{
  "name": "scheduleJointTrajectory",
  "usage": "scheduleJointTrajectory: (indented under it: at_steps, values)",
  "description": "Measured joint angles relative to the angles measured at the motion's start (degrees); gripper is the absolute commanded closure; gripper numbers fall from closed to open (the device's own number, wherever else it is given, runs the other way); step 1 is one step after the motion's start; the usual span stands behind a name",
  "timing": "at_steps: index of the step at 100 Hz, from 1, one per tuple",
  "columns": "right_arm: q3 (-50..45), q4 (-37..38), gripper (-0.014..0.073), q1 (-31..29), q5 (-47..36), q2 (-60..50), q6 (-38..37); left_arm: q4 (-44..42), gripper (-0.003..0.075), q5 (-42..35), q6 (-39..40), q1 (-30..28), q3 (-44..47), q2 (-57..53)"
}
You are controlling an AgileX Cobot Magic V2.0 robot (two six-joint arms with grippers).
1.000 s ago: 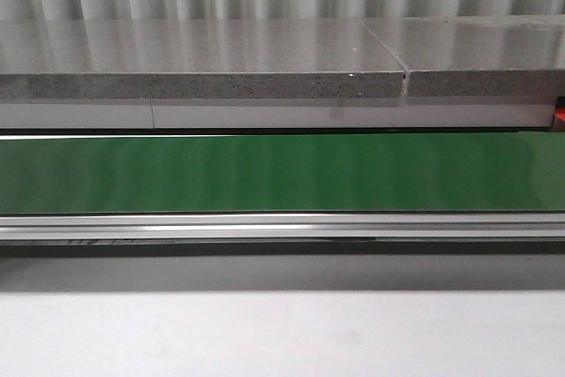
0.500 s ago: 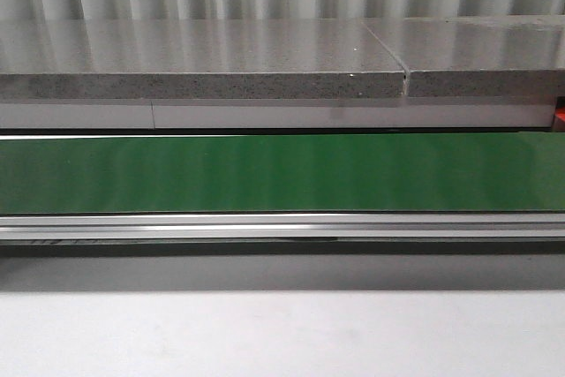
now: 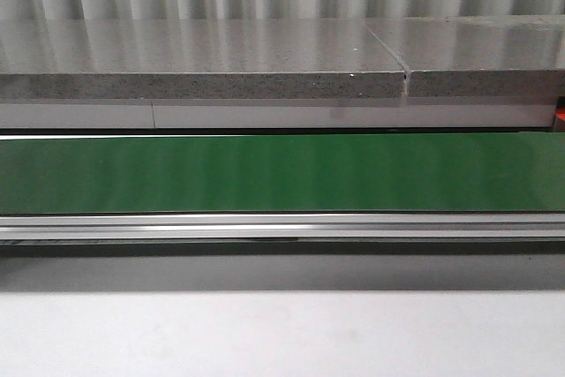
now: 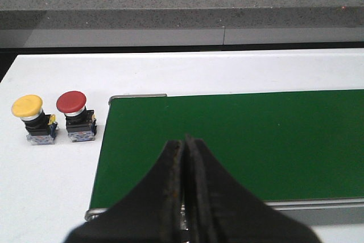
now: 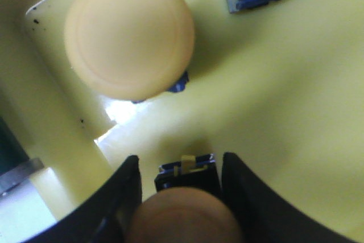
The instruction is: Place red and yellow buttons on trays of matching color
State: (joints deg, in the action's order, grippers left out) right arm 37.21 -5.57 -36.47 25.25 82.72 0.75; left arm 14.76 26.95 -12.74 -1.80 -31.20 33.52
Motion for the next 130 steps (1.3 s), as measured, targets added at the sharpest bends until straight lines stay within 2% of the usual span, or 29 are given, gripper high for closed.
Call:
scheduleJointTrajectory:
  at_steps: [7, 18, 25, 50, 79, 112, 130]
  values:
    - [0.0, 0.0, 0.0239, 0.0, -0.13, 0.09, 0.0, 0.0, 0.074, 0.0, 0.0, 0.0, 0.0, 0.0]
    - [0.0, 0.0, 0.0054, 0.0, -0.13, 0.4, 0.0, 0.0, 0.074, 0.0, 0.0, 0.0, 0.0, 0.0]
    - [0.0, 0.0, -0.0002, 0.0, -0.02, 0.4, -0.09, 0.0, 0.074, 0.0, 0.0, 0.0, 0.0, 0.0]
    - [2.16, 0.0, -0.0005, 0.0, 3.23, -2.27, -0.09, 0.0, 0.074, 0.0, 0.0, 0.0, 0.0, 0.0]
    - [6.47, 0.0, -0.0005, 1.63, 8.6, -12.73, -0.09, 0.0, 0.074, 0.0, 0.0, 0.0, 0.0, 0.0]
    - [9.89, 0.0, 0.0002, 17.13, 8.26, -19.2, 2.66, 0.09, 0.074, 0.0, 0.0, 0.0, 0.0, 0.0]
    - [9.89, 0.0, 0.0002, 23.25, 8.01, -24.68, 4.66, 0.09, 0.074, 0.0, 0.0, 0.0, 0.0, 0.0]
